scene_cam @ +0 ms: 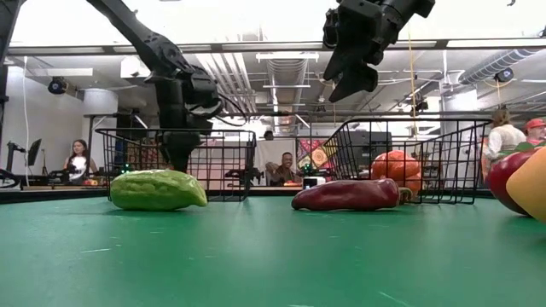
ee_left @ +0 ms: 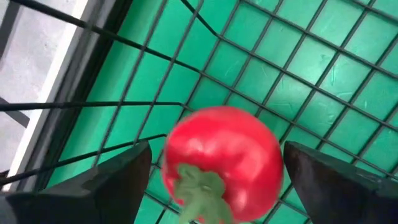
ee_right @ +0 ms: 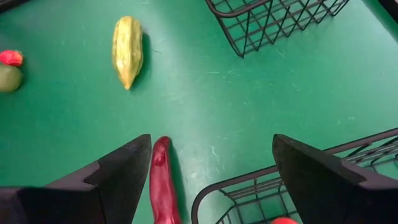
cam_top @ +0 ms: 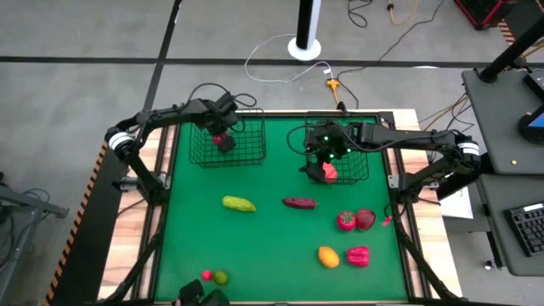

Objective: Sort produce into baskets
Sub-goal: Put the left red tomato into the left wire basket, then put the dark red chili pepper into the right wire basket

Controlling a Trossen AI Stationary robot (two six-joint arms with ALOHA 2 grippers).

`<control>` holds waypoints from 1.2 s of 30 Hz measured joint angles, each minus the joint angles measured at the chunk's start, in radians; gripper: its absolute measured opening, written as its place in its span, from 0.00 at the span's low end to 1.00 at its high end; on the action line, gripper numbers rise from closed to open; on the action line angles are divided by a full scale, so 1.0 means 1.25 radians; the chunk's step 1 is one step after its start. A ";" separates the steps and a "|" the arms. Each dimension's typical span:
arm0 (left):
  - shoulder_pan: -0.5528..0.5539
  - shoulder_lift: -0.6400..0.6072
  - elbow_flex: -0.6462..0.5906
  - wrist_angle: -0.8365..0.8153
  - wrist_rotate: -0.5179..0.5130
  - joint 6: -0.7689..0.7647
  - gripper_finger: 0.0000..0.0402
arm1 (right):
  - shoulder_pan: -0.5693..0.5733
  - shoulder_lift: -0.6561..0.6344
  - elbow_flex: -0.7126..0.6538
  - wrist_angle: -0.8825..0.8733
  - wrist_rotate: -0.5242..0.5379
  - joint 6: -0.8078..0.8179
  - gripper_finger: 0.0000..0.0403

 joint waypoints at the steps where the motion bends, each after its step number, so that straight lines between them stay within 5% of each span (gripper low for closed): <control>1: 0.000 -0.004 0.000 0.001 0.000 0.001 0.86 | 0.000 0.000 0.000 0.000 0.000 0.005 0.81; 27: -0.005 -0.043 0.000 0.014 0.000 -0.029 0.86 | -0.030 0.009 0.000 0.016 -0.001 0.018 0.81; 36: -0.007 -0.162 0.000 0.010 0.000 -0.035 0.86 | -0.037 0.008 0.005 0.010 -0.001 0.025 0.81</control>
